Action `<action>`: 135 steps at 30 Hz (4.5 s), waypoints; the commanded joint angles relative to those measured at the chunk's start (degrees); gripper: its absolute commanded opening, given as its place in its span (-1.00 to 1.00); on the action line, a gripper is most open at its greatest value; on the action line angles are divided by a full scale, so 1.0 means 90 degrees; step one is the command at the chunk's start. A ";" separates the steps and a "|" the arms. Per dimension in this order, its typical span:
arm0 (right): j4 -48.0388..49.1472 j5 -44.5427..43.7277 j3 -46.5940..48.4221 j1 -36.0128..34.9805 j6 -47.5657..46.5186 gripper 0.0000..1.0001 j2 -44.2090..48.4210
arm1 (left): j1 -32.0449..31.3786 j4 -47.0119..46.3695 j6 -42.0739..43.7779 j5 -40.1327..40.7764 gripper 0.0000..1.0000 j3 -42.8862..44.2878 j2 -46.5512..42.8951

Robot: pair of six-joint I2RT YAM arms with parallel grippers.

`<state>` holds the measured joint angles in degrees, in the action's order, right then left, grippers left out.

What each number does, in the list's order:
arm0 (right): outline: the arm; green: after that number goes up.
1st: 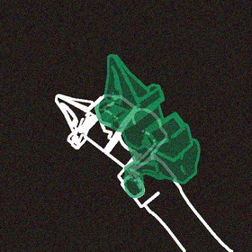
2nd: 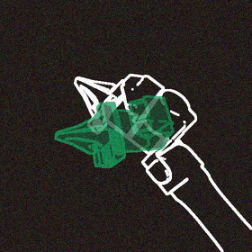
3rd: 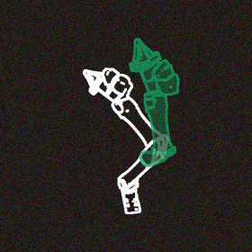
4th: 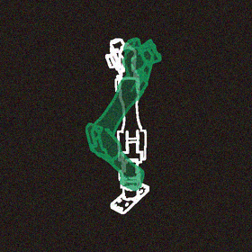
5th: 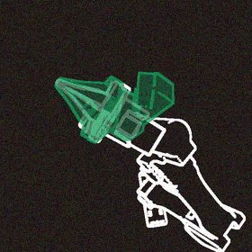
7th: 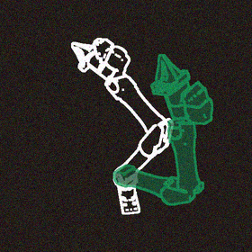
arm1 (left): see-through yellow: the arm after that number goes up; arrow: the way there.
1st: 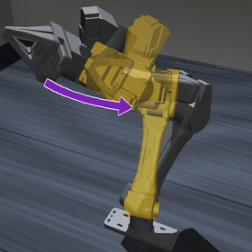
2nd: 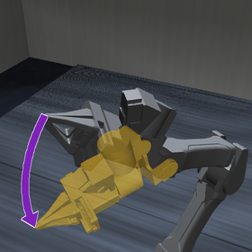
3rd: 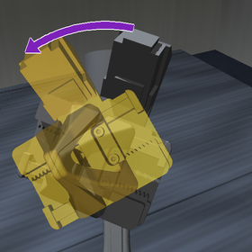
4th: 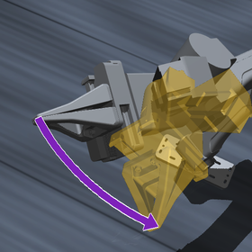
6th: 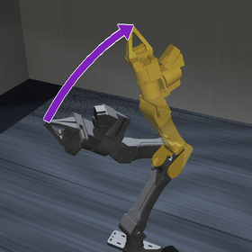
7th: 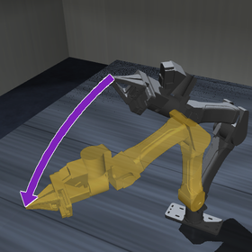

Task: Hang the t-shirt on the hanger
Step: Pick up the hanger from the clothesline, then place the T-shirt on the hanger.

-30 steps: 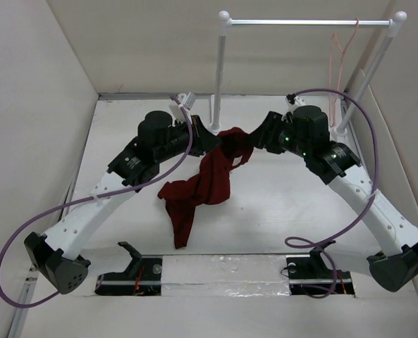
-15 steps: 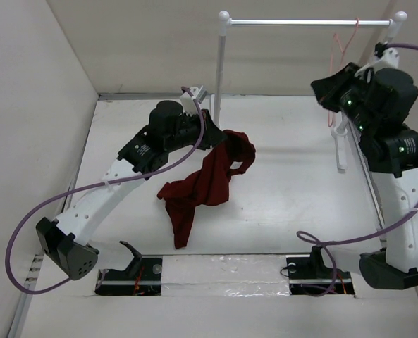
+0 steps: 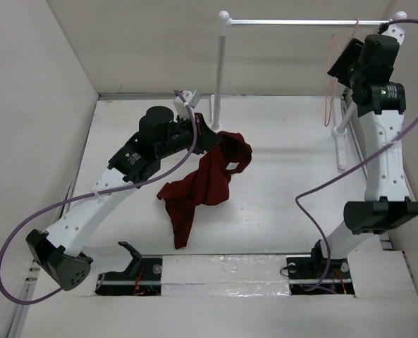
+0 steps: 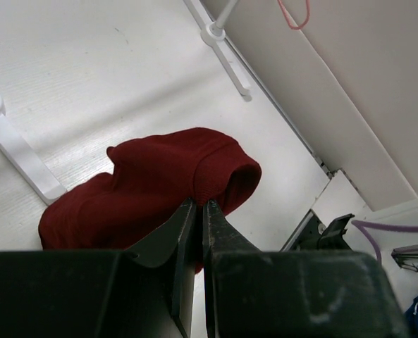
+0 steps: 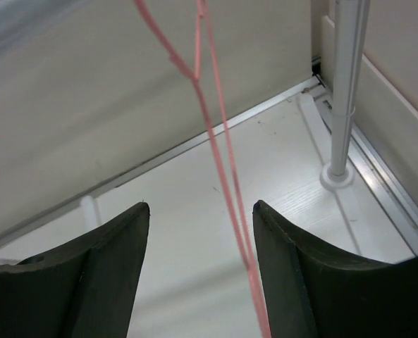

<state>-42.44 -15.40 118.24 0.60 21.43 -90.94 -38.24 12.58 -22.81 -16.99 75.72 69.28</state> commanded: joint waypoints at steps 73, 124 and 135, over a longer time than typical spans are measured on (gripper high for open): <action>-0.1504 0.5392 -0.4065 -0.1063 0.0090 -1.00 0.5465 | 0.0675 -0.0411 0.0083 0.0414 -1.00 0.2806 0.2703; 0.5991 0.3421 -0.5344 -0.3651 0.1242 -1.00 0.1823 | 0.0391 -0.1564 -0.1216 -0.2155 -1.00 0.0288 0.0048; 0.7049 0.2122 -0.5890 -0.4364 0.0851 -1.00 0.2817 | 0.0391 -0.0226 -0.1050 -0.0866 -0.55 0.0170 -0.0686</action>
<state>10.41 9.13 66.39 -38.04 30.22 -69.38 -34.76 8.40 -32.51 -28.53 76.55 65.14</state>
